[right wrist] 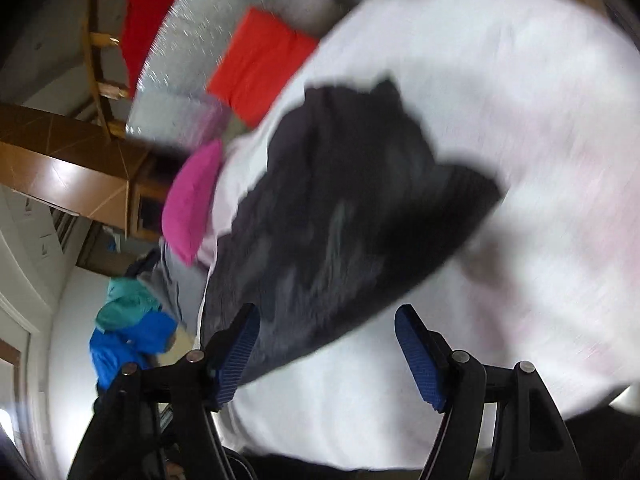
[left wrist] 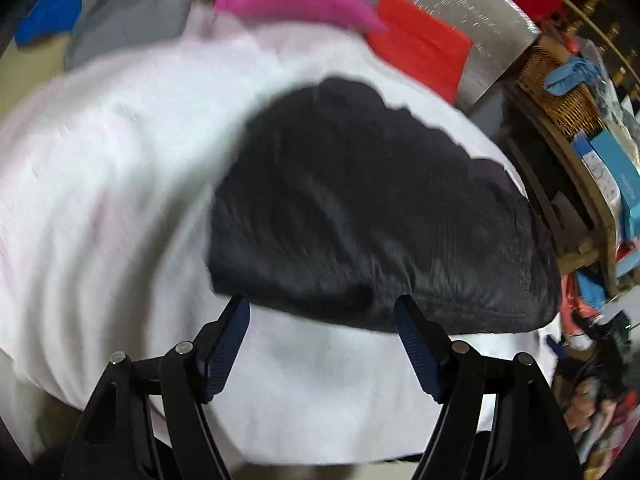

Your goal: Fold large clothes

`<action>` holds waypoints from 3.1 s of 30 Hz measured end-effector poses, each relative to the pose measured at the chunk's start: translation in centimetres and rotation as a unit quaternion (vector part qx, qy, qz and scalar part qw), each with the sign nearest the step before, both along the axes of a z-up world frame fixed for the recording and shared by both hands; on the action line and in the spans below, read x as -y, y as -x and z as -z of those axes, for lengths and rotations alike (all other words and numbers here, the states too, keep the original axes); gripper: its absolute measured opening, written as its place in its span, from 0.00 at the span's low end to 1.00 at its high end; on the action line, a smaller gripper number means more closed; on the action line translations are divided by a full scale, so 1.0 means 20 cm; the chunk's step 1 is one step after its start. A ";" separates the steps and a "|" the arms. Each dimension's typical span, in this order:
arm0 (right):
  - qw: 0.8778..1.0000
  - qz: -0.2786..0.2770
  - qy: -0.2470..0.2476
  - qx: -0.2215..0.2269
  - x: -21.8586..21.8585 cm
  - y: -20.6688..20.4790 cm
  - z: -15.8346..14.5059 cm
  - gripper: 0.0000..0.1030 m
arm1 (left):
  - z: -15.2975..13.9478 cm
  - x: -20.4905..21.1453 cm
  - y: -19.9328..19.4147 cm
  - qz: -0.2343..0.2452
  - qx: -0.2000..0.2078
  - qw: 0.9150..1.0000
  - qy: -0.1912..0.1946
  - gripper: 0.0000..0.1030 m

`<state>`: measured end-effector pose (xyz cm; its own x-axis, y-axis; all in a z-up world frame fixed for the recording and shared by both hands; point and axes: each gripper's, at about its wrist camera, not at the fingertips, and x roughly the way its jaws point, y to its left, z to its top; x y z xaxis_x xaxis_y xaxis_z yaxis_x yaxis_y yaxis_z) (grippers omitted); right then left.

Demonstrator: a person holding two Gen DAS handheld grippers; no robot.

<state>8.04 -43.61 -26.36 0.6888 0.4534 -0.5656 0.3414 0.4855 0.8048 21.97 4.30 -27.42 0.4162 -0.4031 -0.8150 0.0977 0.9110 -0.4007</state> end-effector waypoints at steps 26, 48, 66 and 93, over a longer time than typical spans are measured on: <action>0.997 0.039 0.054 -0.034 -0.18 -0.27 0.07 0.33 | 0.11 -0.03 -0.19 -0.098 -0.055 0.993 0.029 0.61; 0.986 0.143 0.027 -0.080 0.27 -0.20 0.14 0.57 | -0.03 -0.16 -0.30 -0.067 0.015 0.995 -0.072 0.58; 0.980 0.131 0.138 -0.066 0.17 -0.15 -0.02 0.64 | -0.08 0.05 -0.27 -0.017 0.088 0.971 -0.222 0.48; 0.958 0.062 0.274 -0.049 0.15 -0.60 -0.13 0.20 | -0.08 0.10 -0.60 -0.038 0.069 0.987 -0.143 0.39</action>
<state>19.94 -46.68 -23.69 0.6501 -0.0133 -0.7598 0.4848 0.7771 0.4013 33.94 2.22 -25.92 0.5514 -0.1273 -0.8245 0.0600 0.9918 -0.1131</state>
